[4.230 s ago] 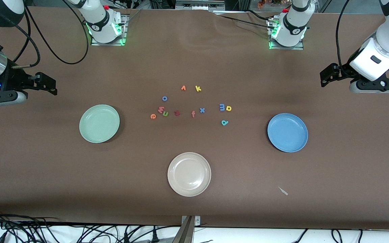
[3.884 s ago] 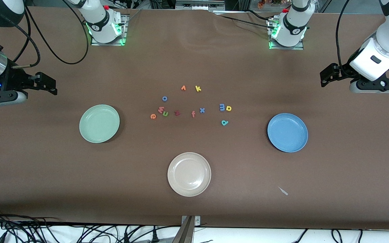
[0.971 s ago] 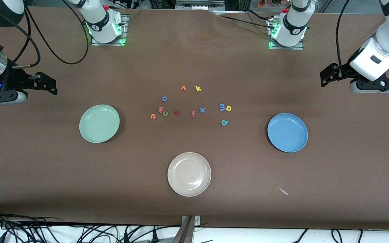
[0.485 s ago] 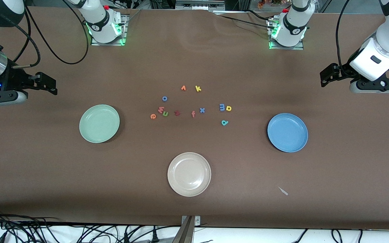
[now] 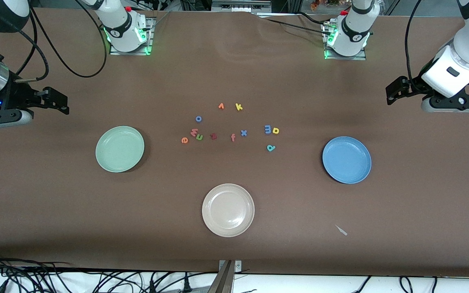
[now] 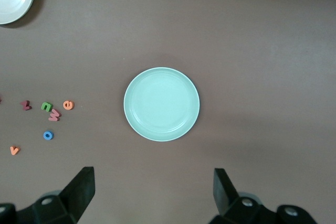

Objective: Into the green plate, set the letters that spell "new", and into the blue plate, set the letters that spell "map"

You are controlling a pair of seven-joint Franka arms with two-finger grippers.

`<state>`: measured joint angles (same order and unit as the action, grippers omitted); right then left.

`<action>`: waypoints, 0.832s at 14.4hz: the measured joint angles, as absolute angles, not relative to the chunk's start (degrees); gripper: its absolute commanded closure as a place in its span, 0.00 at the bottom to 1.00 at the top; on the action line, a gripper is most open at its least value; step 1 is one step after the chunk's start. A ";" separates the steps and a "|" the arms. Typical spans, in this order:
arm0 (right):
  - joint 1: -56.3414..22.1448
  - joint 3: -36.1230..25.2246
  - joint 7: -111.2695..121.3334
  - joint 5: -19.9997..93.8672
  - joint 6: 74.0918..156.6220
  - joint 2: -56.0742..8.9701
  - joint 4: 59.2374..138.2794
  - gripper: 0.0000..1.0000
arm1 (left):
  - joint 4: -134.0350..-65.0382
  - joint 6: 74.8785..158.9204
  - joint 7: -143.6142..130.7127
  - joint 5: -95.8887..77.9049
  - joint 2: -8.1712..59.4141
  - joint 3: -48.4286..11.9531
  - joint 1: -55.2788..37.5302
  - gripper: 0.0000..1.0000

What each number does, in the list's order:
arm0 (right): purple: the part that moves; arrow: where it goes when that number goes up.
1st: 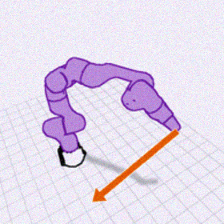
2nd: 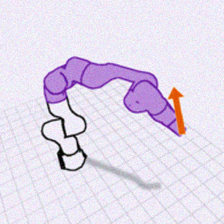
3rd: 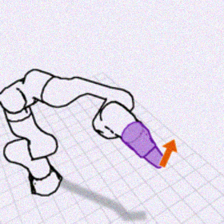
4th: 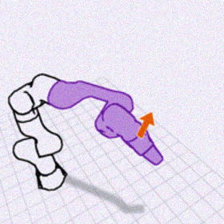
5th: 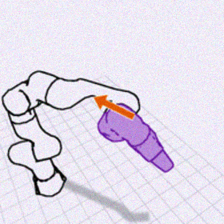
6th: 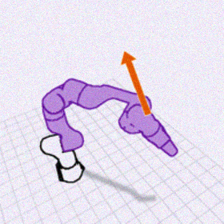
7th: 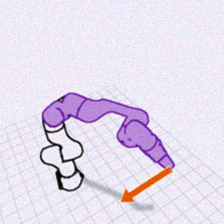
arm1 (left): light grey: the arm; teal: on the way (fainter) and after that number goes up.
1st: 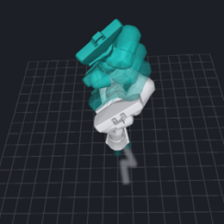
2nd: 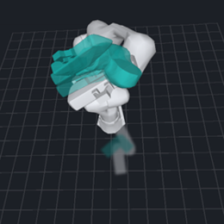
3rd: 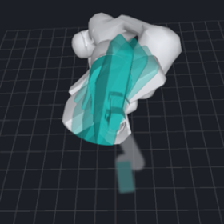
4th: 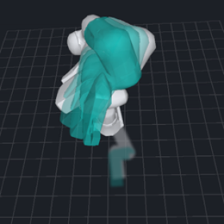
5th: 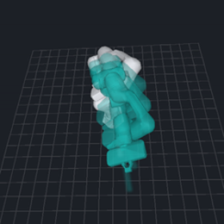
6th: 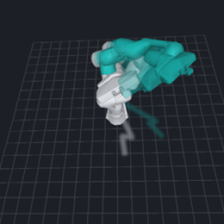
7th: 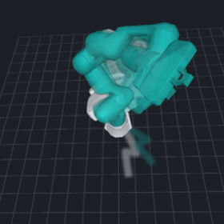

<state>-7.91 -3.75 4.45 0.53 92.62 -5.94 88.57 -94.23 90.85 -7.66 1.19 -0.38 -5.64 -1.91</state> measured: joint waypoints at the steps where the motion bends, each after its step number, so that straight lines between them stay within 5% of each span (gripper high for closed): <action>1: -7.91 -3.75 4.45 0.53 92.59 -5.94 88.57 0.00 | -94.23 90.85 -7.66 1.19 -0.38 -5.64 -1.91 0.00; 12: -7.91 -3.75 4.43 0.53 91.79 -5.94 88.57 0.00 | -94.23 90.84 -7.66 1.19 -0.22 -5.64 -1.91 0.00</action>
